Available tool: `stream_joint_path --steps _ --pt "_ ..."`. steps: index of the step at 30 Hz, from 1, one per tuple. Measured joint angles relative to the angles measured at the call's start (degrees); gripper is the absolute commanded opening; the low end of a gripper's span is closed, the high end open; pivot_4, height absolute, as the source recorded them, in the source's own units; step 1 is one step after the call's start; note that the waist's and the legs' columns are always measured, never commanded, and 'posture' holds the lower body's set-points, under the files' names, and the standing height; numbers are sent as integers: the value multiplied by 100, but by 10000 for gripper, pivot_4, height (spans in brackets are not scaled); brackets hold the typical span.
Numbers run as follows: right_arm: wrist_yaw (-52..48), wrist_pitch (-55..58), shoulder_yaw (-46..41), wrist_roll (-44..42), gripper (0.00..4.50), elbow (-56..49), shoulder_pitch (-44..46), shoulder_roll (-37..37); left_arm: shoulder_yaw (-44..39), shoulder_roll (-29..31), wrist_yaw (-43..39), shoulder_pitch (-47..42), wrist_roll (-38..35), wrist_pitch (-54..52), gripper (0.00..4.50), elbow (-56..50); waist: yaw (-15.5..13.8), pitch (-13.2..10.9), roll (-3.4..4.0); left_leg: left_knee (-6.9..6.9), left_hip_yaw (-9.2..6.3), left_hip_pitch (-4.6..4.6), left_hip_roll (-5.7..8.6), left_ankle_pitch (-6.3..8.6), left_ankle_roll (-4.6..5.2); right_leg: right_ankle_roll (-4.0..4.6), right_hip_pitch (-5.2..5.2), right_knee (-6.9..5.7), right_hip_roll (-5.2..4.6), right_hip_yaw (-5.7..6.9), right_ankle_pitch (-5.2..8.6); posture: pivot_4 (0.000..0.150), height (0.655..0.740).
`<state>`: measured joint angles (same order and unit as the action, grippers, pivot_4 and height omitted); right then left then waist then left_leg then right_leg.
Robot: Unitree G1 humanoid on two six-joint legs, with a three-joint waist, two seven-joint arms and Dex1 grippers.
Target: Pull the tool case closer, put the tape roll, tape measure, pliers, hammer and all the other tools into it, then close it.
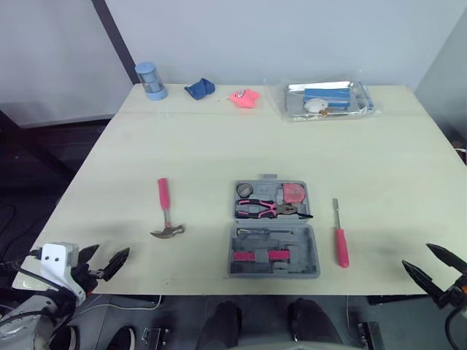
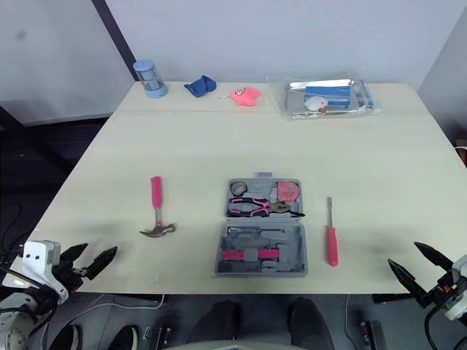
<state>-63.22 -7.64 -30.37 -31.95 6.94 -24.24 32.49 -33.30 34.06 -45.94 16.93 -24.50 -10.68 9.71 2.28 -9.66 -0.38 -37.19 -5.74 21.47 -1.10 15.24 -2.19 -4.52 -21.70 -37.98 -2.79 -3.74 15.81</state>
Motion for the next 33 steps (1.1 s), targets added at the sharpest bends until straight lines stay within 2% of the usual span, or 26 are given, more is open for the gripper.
stream_joint_path --steps 7,14,21,23,26,33 --pt "-194 105 151 0 45000 -542 -2 185 93 0 156 -50 -39 -148 44868 -477 -1 0 1 0 0 0 -1 0 0 -1 0 0 0 -1 0 1500 7400" --pt "-385 810 721 -264 45000 -1884 271 607 722 -242 1069 -521 -56 -1263 44868 -1668 -11 2 -2 -2 -4 4 0 0 0 -2 0 0 0 1 -2 1500 7400" --pt "-384 1093 910 -386 45000 -2242 575 741 983 -444 1724 -785 -23 -1934 44868 -2044 -8 1 -2 -3 -5 4 0 0 0 -2 0 0 0 1 -2 1500 7400" --pt "-392 1258 1117 -462 45000 -2496 988 855 1371 -778 2444 -1203 29 -2636 44868 -2302 -21 2 -4 -8 -8 7 2 0 0 -3 0 -1 0 4 -2 1500 7400" --pt "-389 1442 1156 -552 45000 -2590 1047 912 1505 -994 2907 -1411 150 -2963 44868 -2317 -32 0 -4 -7 -14 12 3 0 0 -3 -1 0 -1 9 -2 1500 7400" --pt "-365 1691 1201 -650 45000 -2901 1132 966 1829 -1385 3507 -1701 417 -3294 44868 -2287 -33 1 -6 -10 -16 11 5 0 0 -3 0 -2 -1 10 -3 1500 7400"
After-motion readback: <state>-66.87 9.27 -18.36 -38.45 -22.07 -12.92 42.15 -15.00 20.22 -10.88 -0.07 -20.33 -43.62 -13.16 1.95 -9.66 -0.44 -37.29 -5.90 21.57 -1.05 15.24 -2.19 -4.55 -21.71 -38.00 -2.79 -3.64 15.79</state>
